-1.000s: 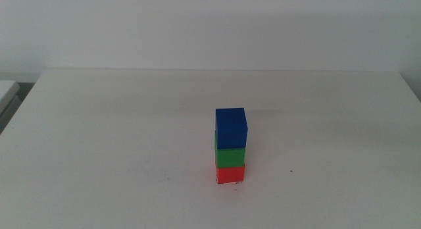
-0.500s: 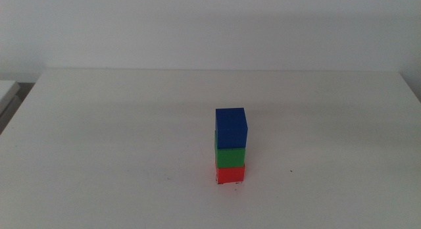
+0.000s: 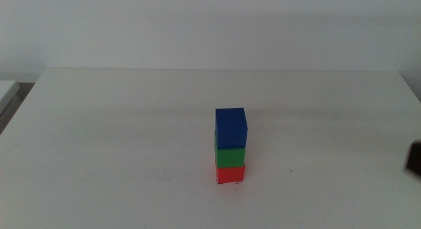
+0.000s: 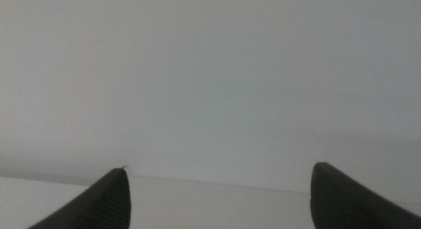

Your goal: Stack red cubes first, then green, then blue cubes in a specific spot.

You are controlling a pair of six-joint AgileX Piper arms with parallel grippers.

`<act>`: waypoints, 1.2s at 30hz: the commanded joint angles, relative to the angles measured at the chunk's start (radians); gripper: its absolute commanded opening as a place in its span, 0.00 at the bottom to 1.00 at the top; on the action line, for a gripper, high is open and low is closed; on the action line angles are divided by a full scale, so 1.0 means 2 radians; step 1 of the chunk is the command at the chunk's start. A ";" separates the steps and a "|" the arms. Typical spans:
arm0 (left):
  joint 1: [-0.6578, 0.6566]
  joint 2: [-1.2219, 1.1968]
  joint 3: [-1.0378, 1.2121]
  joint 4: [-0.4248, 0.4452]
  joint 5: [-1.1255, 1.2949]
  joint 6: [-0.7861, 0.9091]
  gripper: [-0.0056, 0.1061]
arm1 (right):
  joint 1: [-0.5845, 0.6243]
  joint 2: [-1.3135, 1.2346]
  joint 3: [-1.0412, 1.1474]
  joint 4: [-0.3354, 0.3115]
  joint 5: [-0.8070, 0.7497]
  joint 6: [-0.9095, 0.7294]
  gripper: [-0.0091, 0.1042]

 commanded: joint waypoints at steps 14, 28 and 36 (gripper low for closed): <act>0.000 -0.045 0.232 -0.023 -0.190 0.000 0.89 | -0.266 -0.172 0.333 0.037 -0.217 -0.003 0.90; 0.000 -0.120 0.354 -0.007 -0.202 0.000 0.89 | -0.441 -0.275 0.429 -0.006 -0.216 -0.003 0.90; 0.000 -0.120 0.354 0.003 -0.216 0.000 0.89 | -0.441 -0.275 0.429 -0.006 -0.247 -0.003 0.90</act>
